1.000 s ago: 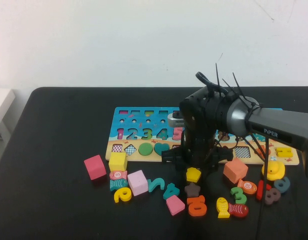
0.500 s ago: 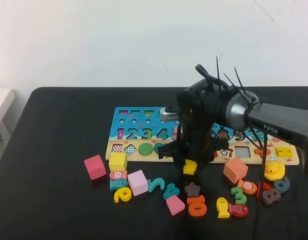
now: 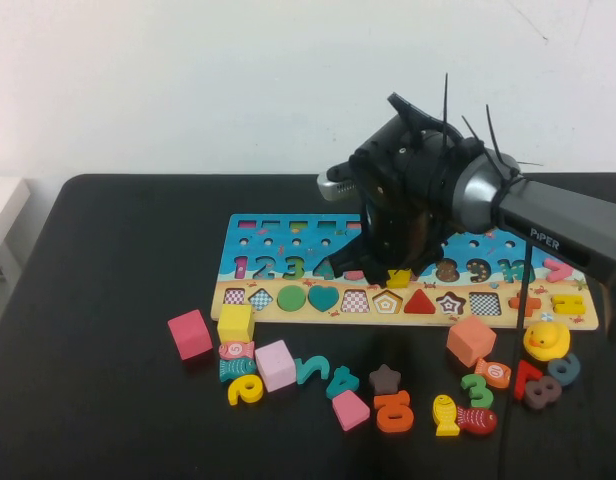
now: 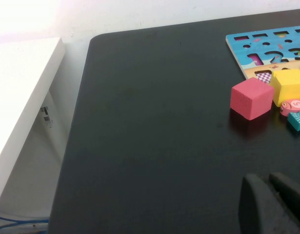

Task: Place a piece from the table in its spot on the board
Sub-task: Place the "five-pointed star" into the hole of the five-pointed star

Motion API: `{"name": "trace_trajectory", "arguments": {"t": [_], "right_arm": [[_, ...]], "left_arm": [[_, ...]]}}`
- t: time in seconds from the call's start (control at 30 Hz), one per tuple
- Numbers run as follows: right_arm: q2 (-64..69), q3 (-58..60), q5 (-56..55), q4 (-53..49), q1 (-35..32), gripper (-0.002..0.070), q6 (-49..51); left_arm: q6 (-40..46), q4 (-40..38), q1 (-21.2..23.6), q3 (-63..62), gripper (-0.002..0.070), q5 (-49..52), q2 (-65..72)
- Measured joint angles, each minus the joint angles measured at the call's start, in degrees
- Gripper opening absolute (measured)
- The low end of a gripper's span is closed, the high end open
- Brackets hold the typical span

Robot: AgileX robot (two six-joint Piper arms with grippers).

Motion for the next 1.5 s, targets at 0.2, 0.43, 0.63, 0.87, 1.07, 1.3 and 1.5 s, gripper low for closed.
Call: {"name": "trace_trajectory", "arguments": {"t": [0.2,0.43,0.63,0.87,1.07,1.3,1.5], "right_arm": [[1.58,-0.09,0.00,1.63,-1.53,0.0367,0.00],[3.12,-0.09,-1.37,7.45,-3.23,0.0367,-3.28],[4.32,-0.09,-2.40,9.24,-3.23,0.0367,-4.54],[4.36,-0.09,-3.50,9.24,-3.23,0.0367,-4.68],[4.36,-0.09,-4.75,9.38,-3.23,0.0367,-4.70],[4.36,-0.13,-4.36,9.50,-3.23,0.0367,-4.80],[4.36,-0.22,-3.96,9.40,-3.23,0.0367,-4.80]], "left_arm": [[0.00,0.00,0.00,0.00,-0.0002,0.00,0.00],[0.00,0.00,0.00,0.00,-0.0002,0.00,0.00],[0.00,0.00,0.00,0.00,-0.0002,0.00,0.00],[0.00,0.00,0.00,0.00,-0.0002,0.00,0.00],[0.00,0.00,0.00,0.00,-0.0002,0.00,0.00],[0.00,0.00,0.00,0.00,-0.0002,0.00,0.00],[0.00,0.00,0.00,0.00,-0.0002,0.00,0.00]]}}
